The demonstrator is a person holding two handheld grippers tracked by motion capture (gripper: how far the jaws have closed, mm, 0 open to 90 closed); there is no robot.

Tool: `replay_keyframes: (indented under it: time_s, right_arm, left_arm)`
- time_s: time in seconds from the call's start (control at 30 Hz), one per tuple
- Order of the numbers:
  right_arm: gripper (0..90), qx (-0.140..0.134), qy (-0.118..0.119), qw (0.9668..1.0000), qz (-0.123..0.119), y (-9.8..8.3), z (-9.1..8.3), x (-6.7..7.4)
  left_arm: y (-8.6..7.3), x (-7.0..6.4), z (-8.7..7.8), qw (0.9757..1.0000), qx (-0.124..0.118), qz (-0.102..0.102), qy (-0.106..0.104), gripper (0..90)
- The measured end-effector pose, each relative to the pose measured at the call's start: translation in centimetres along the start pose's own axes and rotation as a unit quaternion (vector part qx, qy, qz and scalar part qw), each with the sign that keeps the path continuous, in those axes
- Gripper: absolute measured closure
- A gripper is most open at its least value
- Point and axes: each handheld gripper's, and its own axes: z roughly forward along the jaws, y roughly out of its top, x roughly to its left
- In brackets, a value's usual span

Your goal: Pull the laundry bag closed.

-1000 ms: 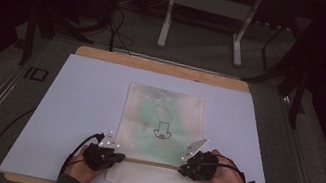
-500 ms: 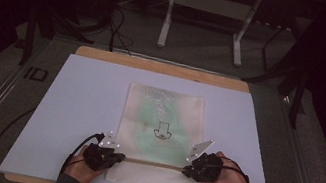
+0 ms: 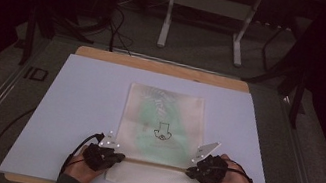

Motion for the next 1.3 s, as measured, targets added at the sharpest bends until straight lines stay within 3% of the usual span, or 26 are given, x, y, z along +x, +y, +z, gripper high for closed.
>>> replay_keyframes:
  time_s: [0.63,1.3]
  right_arm:
    - [82.2,-0.010,-0.002,0.9993,0.036,-2.6,-0.7,-0.8]
    - [82.1,-0.017,0.001,0.9986,0.051,-3.4,-1.1,-1.7]
  left_arm:
    - [0.0,0.0,0.0,1.0000,0.003,0.001,0.002,89.4]
    - [-0.1,0.0,0.0,1.0000,-0.003,-0.006,0.000,89.3]
